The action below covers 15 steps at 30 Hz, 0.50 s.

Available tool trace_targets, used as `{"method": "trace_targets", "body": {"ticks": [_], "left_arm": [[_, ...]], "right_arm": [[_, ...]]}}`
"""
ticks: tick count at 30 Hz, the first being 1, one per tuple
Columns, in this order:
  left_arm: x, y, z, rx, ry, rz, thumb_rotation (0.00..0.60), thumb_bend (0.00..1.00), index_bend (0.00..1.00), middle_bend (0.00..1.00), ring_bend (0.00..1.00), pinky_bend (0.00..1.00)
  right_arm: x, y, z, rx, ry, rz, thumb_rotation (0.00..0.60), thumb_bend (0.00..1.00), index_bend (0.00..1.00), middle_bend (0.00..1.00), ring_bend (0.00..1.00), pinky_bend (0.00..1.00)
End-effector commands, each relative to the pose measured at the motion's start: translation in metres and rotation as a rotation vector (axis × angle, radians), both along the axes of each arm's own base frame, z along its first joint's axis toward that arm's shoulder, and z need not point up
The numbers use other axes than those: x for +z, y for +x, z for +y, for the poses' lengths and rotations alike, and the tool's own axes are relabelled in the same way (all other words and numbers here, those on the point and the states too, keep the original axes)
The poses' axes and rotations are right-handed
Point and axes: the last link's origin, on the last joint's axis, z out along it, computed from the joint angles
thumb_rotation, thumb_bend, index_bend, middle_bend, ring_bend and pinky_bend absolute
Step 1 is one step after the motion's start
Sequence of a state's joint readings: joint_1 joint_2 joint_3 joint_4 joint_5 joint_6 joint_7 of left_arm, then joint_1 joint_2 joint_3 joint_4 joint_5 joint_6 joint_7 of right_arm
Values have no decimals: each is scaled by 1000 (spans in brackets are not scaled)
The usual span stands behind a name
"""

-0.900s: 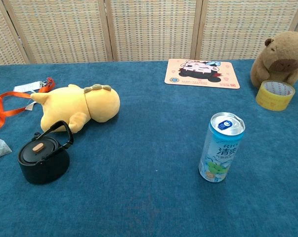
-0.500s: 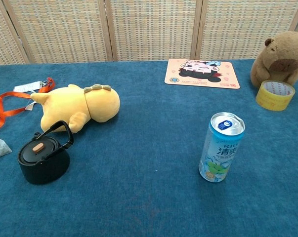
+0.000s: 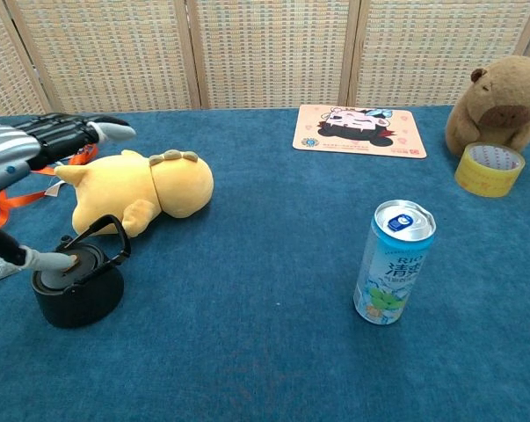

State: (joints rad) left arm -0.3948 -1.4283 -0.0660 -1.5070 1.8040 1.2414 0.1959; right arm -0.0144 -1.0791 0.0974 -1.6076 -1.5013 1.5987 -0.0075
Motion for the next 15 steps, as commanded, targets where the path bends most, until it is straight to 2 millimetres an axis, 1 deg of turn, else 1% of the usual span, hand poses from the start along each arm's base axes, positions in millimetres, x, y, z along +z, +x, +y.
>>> {"method": "trace_targets", "body": {"ticks": [1,7,13,15], "left_arm": [[-22,8,15,-43,5,38,600,66,0,0,0,0],[-39,15,27,-50,-6,52,600,66,0,0,0,0],[-51,22,34,-58,-22,60,600,66,0,0,0,0],[-52,22,37,-57,-12,74,600,66,0,0,0,0]], "right_arm": [[0,-1,-1,-3,4,0,600,0,0,0,0,0],[-2,-2,-2,-7,11,5,600,0,0,0,0,0],[-3,-3,-3,-14,16,10,600,0,0,0,0,0],[-3,-3,-3,-17,16,10,600,0,0,0,0,0]]}}
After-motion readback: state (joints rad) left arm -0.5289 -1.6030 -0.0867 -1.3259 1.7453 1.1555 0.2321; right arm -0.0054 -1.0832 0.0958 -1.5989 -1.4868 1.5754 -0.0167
